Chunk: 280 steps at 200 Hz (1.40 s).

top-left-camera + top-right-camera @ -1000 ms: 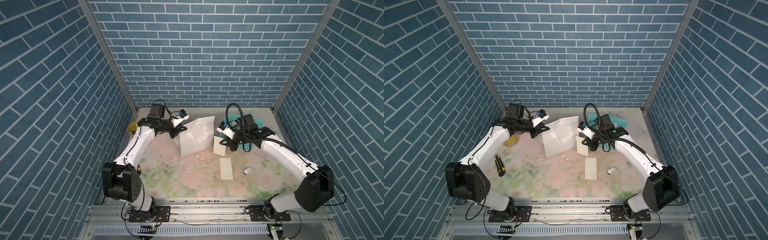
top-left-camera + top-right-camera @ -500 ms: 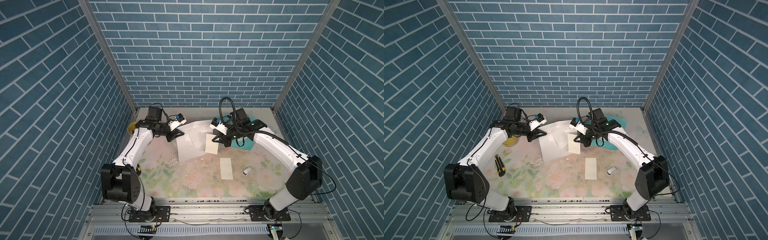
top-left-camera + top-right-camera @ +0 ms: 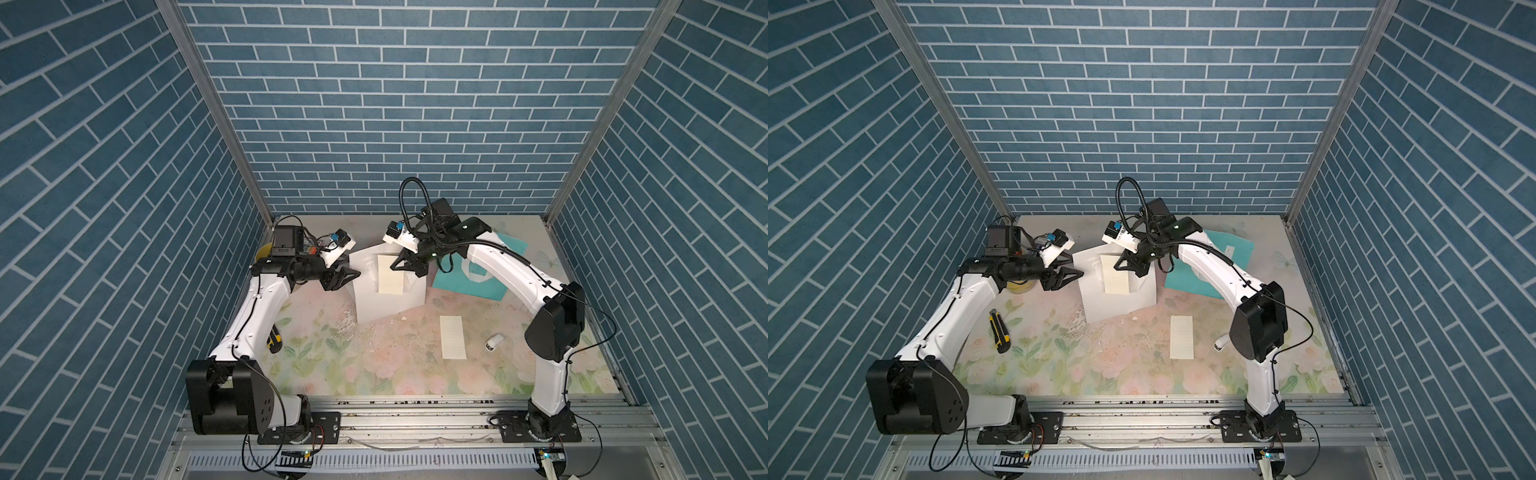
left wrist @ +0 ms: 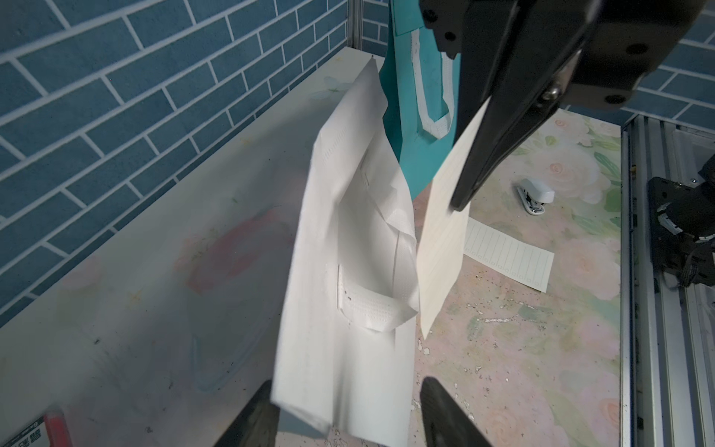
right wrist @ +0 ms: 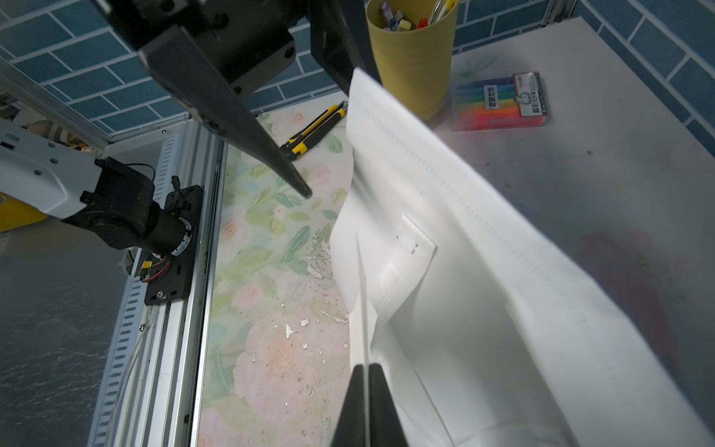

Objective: Staple the receipts to the bags
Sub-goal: Hold the receipt from the takeout bag.

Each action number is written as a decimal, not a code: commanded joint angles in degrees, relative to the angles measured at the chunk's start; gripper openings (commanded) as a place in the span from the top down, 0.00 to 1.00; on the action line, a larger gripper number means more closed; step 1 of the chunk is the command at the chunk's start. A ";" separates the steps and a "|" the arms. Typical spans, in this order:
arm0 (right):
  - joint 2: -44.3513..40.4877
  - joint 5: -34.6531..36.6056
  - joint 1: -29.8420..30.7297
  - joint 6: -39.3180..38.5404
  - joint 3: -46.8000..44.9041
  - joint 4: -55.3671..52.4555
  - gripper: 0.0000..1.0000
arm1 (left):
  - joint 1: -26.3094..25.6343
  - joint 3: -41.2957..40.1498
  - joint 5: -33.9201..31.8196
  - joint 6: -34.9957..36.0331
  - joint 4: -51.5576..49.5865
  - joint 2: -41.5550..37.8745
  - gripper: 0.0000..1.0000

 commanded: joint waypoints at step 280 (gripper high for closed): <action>16.87 -4.86 3.74 0.29 21.57 -5.11 1.00 | 0.40 2.97 4.39 -1.53 -0.01 4.66 0.81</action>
